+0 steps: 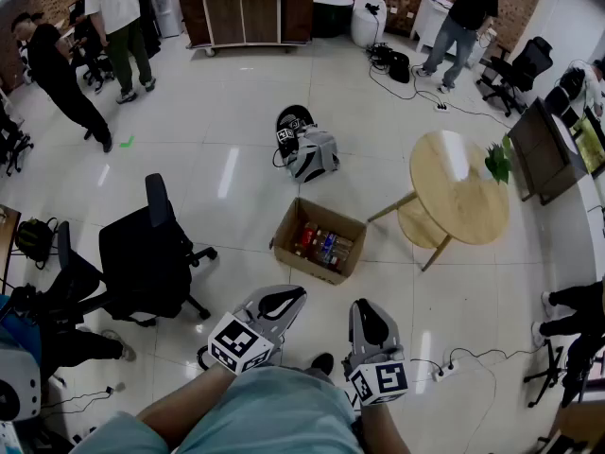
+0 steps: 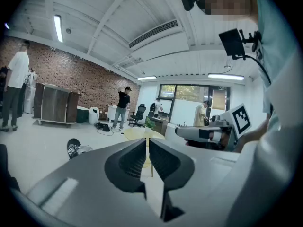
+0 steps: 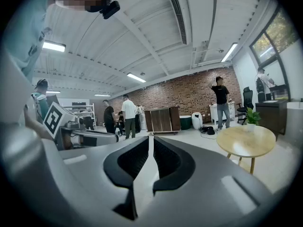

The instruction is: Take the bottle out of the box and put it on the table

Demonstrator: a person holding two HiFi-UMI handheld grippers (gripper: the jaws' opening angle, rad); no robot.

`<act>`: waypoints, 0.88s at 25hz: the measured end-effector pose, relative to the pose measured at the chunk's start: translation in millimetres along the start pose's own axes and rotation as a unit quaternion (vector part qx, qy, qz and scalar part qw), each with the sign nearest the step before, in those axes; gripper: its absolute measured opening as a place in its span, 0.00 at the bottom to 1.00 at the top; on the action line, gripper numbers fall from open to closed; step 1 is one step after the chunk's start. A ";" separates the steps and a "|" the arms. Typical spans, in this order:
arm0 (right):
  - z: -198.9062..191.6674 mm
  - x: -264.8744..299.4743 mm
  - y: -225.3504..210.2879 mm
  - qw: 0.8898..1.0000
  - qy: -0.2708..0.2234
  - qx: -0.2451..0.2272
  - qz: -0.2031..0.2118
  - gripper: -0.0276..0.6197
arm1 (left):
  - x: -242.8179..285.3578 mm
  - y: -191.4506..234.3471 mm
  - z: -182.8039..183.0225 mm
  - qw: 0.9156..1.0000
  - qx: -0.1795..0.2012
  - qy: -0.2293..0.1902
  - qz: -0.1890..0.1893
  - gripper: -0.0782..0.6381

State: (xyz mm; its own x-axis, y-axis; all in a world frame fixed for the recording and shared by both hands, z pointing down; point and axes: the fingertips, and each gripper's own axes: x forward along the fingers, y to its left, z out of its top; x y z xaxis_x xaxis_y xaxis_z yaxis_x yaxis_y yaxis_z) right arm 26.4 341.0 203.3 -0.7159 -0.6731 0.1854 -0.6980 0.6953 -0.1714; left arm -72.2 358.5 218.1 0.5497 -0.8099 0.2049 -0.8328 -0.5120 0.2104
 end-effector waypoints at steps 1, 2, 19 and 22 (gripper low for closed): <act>-0.1 -0.5 -2.1 1.000 -0.001 -0.001 0.002 0.08 | 3.3 -1.1 0.3 1.000 0.002 0.000 -0.001 0.13; -0.2 -1.1 -4.4 1.000 -0.002 -0.002 0.003 0.08 | 7.0 -2.4 0.8 1.000 0.004 0.000 -0.001 0.14; -21.8 5.3 -76.9 0.994 0.041 0.002 0.097 0.27 | 79.6 -29.4 -19.3 0.998 -0.008 0.032 0.048 0.28; -35.6 38.5 -79.0 0.991 0.068 -0.011 0.111 0.29 | 87.9 5.7 -28.0 0.997 -0.027 0.025 0.065 0.28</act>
State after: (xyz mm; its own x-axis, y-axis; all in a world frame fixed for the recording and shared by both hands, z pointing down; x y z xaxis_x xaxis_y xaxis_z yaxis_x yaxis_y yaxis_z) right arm 54.4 269.1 258.5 -0.8424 -0.4642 0.2737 -0.5222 0.8285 -0.2021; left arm -26.8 292.4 264.0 0.4417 -0.8524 0.2798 -0.8929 -0.3874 0.2293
